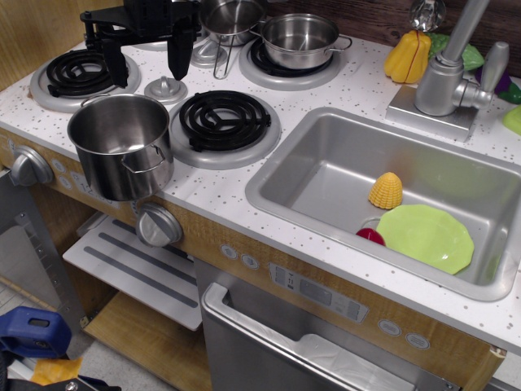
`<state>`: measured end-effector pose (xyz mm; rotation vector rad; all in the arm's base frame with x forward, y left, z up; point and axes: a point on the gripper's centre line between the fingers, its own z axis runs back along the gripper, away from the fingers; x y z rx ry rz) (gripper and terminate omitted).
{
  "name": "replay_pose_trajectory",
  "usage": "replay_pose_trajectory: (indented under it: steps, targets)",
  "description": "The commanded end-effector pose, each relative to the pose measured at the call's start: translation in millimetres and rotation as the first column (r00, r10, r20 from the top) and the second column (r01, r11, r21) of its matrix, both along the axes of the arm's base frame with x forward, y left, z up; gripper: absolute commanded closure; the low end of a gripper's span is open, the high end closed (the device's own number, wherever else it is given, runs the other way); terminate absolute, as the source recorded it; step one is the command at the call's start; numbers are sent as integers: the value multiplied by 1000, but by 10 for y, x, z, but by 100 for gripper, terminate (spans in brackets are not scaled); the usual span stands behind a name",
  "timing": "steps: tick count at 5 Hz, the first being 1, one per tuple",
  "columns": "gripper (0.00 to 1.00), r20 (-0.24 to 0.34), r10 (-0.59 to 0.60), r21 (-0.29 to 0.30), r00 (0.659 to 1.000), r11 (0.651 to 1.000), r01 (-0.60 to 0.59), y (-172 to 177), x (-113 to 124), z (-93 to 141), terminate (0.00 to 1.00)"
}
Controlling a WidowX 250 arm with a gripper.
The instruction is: Put pot on stove which is near stove
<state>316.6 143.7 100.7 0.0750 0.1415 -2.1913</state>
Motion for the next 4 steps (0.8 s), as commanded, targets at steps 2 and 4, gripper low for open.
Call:
replay_pose_trajectory:
  steps: [2, 4]
  targets:
    - [0, 7, -5, -42, 1000, 999, 6, 16, -1, -143, 0]
    - [0, 12, -12, -111, 1000, 994, 13, 66, 16, -368, 0]
